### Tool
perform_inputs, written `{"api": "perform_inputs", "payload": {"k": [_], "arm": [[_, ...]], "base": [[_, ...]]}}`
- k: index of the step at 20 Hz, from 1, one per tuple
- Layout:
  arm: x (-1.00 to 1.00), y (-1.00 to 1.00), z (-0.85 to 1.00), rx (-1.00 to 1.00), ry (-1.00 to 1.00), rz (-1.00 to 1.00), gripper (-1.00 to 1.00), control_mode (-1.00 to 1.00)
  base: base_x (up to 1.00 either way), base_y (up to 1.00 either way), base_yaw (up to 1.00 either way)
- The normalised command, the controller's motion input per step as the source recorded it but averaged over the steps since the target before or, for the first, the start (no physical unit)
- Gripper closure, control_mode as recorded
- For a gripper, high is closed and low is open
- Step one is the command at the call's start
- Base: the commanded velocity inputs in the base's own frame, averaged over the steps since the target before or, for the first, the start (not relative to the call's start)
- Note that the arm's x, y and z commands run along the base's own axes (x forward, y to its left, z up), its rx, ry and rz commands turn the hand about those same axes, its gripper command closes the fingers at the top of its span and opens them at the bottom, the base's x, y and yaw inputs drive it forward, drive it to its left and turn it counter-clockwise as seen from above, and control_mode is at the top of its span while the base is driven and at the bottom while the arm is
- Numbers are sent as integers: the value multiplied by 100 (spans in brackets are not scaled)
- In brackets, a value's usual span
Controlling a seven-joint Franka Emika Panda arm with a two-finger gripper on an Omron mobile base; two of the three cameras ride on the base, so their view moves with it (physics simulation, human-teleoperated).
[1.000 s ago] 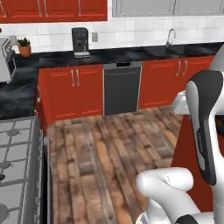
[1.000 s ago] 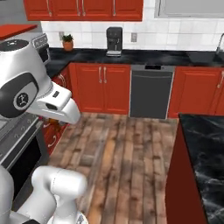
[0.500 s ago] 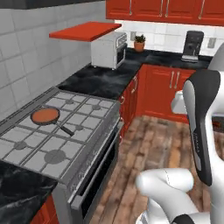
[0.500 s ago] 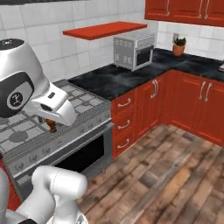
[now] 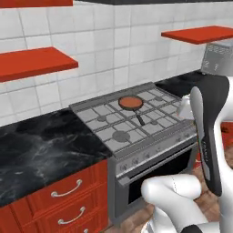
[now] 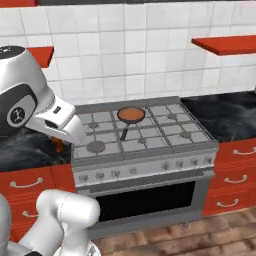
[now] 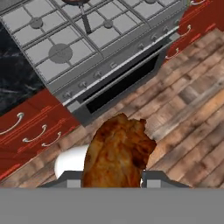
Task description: Retrieve the chicken drumstick from the fridge and place it on the saucepan with marinade on the stove.
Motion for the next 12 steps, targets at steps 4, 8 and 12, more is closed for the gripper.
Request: {"api": "perform_inputs", "payload": {"k": [4, 8, 12], "arm": [[0, 0, 0, 0, 0, 0, 100, 100], [0, 0, 0, 0, 0, 0, 100, 100], [0, 0, 0, 0, 0, 0, 100, 100]], "base": [[37, -69, 71], [51, -90, 56], [56, -69, 38]]}}
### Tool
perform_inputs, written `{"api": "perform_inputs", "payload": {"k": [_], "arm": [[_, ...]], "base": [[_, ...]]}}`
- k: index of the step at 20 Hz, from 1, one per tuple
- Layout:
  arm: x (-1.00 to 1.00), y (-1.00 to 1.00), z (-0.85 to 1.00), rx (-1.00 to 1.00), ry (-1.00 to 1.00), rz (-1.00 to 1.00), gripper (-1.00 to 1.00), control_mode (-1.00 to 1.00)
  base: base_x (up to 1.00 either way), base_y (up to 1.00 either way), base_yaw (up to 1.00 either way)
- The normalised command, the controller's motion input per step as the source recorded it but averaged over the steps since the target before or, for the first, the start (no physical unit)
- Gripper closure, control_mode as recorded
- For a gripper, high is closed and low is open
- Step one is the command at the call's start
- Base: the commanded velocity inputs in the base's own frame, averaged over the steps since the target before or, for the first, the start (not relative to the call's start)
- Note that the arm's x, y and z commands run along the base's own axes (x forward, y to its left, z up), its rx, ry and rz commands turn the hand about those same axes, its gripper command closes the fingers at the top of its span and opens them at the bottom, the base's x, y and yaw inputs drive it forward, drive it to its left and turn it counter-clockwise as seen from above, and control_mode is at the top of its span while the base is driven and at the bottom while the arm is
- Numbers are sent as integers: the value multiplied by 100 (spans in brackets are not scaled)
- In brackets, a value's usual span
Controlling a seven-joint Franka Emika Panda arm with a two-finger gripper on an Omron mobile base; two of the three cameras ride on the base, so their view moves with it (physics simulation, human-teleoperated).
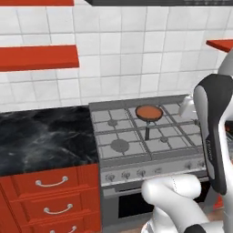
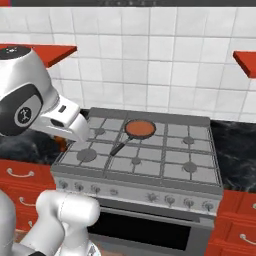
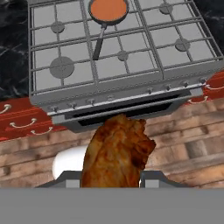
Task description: Retrieve the chicken drumstick from the fridge and place it on the saucepan with marinade on the stove.
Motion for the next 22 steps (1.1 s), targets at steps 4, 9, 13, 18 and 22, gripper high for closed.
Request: {"api": "perform_inputs", "payload": {"k": [4, 9, 13, 18, 22], "arm": [[0, 0, 0, 0, 0, 0, 100, 100], [0, 0, 0, 0, 0, 0, 100, 100], [0, 0, 0, 0, 0, 0, 100, 100], [0, 0, 0, 0, 0, 0, 100, 100], [0, 0, 0, 0, 0, 0, 100, 100]], "base": [[70, -26, 8], [64, -3, -1], [50, -9, -4], [4, -22, -15], [0, -20, -20]]}}
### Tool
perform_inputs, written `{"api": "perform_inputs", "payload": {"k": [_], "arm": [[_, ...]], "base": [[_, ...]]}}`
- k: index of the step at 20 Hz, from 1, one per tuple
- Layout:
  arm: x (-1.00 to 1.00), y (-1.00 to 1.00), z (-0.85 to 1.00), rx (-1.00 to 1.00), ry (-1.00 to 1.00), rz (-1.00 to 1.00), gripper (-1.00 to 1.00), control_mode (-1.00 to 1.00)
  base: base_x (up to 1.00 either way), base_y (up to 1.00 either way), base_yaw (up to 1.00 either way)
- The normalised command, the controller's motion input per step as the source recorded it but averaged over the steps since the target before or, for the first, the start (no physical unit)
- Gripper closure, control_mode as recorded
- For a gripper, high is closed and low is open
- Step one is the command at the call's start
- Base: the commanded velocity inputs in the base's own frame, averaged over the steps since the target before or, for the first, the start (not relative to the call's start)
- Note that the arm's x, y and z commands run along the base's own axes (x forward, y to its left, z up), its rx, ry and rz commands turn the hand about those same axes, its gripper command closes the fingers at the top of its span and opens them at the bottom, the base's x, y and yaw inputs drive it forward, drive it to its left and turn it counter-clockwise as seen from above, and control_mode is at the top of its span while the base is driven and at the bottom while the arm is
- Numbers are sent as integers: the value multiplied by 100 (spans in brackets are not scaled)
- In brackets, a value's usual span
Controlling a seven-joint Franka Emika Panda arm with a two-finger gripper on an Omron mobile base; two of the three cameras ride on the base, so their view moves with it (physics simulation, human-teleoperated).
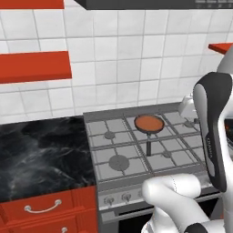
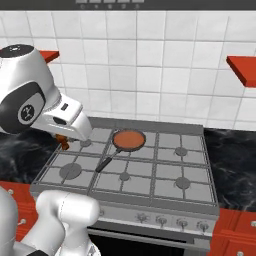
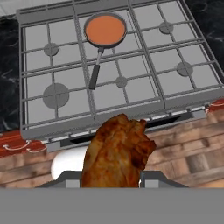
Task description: Retrieve the chicken drumstick from the fridge and place it on the saucepan with marinade on the stove.
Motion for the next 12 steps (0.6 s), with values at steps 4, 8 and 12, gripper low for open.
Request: {"api": "perform_inputs", "payload": {"k": [4, 8, 12], "arm": [[0, 0, 0, 0, 0, 0, 100, 100], [0, 0, 0, 0, 0, 0, 100, 100], [0, 0, 0, 0, 0, 0, 100, 100]], "base": [[9, -8, -17], [28, -18, -5], [4, -56, 0]]}}
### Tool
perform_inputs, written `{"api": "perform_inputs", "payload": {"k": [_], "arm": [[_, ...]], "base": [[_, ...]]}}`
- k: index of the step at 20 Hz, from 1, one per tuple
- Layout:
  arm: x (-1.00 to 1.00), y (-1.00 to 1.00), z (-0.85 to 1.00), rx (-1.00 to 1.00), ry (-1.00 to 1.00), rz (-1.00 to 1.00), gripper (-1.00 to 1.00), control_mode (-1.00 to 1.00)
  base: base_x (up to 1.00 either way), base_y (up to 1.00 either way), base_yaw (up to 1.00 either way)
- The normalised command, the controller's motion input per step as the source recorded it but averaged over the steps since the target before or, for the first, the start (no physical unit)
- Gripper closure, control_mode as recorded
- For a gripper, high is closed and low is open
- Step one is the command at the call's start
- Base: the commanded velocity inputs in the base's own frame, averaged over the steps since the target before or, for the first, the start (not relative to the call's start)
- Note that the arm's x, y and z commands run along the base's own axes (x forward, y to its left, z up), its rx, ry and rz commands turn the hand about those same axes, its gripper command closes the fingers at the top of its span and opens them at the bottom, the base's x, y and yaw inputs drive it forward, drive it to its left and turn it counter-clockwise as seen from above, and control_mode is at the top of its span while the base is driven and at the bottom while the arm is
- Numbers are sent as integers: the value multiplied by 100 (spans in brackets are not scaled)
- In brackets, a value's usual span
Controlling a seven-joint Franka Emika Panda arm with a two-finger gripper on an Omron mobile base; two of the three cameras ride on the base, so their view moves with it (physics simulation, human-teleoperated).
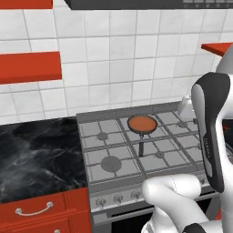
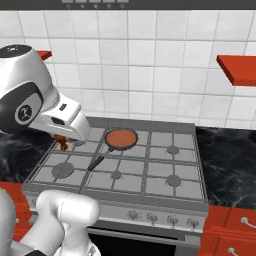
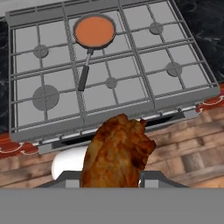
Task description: Retrieve the chicken drumstick from the fridge and place it on the saucepan with marinade on the stove.
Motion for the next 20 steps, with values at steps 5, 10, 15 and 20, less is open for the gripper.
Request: {"api": "perform_inputs", "payload": {"k": [5, 10, 15, 20], "arm": [[0, 0, 0, 0, 0, 0, 100, 100], [0, 0, 0, 0, 0, 0, 100, 100], [0, 0, 0, 0, 0, 0, 100, 100], [45, 43, -10, 0, 5, 1, 100, -100]], "base": [[0, -52, 0], [15, 5, 0], [43, 43, 0], [20, 19, 0]]}}
